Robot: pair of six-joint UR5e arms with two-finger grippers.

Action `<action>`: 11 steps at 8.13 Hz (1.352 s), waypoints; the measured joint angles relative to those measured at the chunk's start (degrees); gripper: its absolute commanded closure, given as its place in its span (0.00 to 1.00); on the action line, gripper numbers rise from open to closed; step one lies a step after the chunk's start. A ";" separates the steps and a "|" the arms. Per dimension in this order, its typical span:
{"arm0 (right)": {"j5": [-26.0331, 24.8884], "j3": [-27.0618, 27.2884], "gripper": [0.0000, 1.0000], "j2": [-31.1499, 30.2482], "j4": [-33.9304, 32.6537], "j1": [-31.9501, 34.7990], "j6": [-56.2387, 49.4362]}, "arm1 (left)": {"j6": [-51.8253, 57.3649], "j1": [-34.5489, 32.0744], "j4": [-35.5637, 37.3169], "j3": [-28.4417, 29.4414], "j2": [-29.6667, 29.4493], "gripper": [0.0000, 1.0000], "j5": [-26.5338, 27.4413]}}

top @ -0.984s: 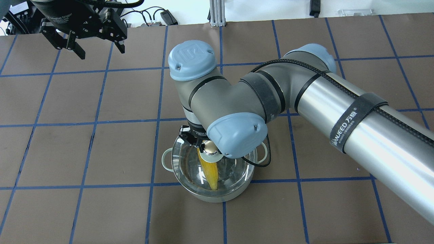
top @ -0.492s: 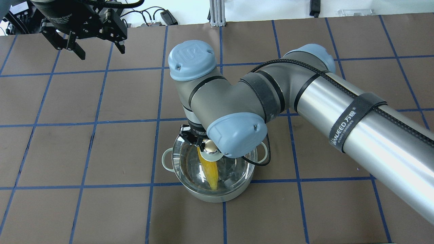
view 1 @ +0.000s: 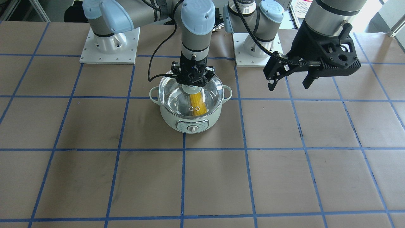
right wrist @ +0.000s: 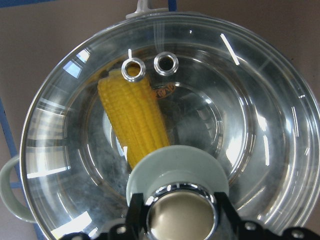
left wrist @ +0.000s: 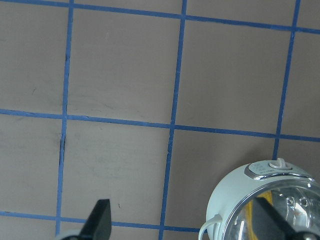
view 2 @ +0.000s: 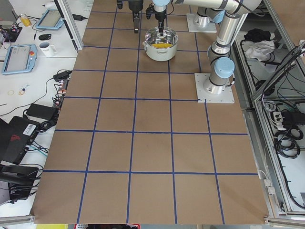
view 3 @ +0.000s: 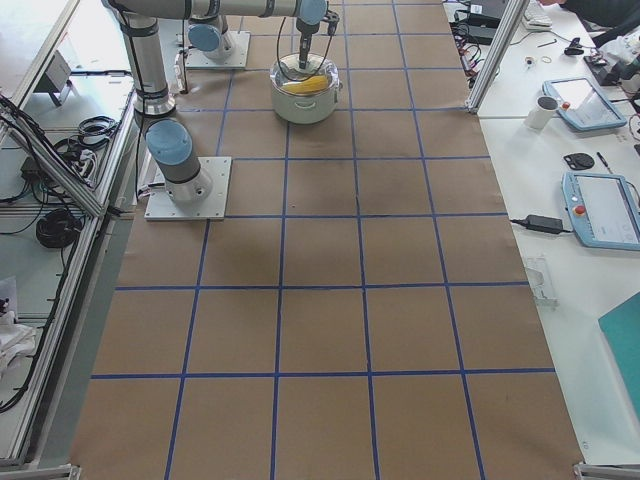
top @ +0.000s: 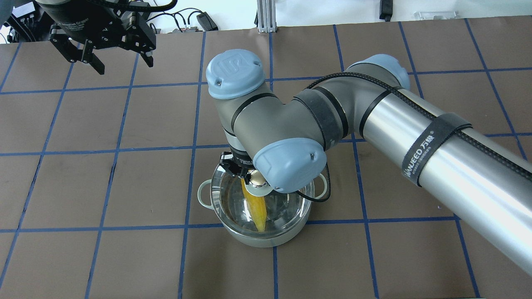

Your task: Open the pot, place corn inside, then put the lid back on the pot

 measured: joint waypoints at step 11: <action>-0.64 -3.00 0.00 -9.58 2.17 -12.56 -11.47 | -0.04 0.01 0.09 -0.15 0.16 0.00 0.02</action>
